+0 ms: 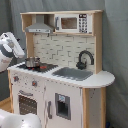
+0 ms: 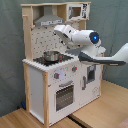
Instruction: Play with the kitchen
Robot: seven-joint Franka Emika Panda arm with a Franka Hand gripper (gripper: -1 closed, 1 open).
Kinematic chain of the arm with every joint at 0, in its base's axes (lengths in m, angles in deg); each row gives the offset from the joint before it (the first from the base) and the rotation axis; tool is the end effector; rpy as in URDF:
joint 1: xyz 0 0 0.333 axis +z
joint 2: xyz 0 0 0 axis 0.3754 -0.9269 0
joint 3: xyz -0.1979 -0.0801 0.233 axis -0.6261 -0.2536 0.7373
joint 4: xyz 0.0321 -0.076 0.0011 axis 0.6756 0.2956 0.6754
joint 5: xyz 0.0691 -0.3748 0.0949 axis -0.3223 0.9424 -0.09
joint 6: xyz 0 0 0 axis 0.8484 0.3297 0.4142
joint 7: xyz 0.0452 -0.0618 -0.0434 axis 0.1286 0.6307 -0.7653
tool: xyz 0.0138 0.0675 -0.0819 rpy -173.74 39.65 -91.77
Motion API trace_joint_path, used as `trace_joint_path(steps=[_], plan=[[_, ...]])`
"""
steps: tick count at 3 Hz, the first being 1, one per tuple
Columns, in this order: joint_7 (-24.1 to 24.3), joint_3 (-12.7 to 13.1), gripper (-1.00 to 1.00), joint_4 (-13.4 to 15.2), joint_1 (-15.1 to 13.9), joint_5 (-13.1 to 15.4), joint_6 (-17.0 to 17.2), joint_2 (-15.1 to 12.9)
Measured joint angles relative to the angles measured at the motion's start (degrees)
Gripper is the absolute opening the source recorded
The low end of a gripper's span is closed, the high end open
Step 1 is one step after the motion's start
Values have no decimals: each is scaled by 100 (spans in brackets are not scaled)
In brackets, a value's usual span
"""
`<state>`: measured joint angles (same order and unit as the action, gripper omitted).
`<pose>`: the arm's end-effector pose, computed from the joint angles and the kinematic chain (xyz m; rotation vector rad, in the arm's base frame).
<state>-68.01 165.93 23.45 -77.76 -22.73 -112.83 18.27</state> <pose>0.3856 0.4903 0.5996 1.3010 1.2979 1.1543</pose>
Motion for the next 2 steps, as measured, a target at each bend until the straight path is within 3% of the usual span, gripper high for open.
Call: trace_joint_path(steps=[2], plan=[[1012,94,100,-303,-34,-8,889,-7]])
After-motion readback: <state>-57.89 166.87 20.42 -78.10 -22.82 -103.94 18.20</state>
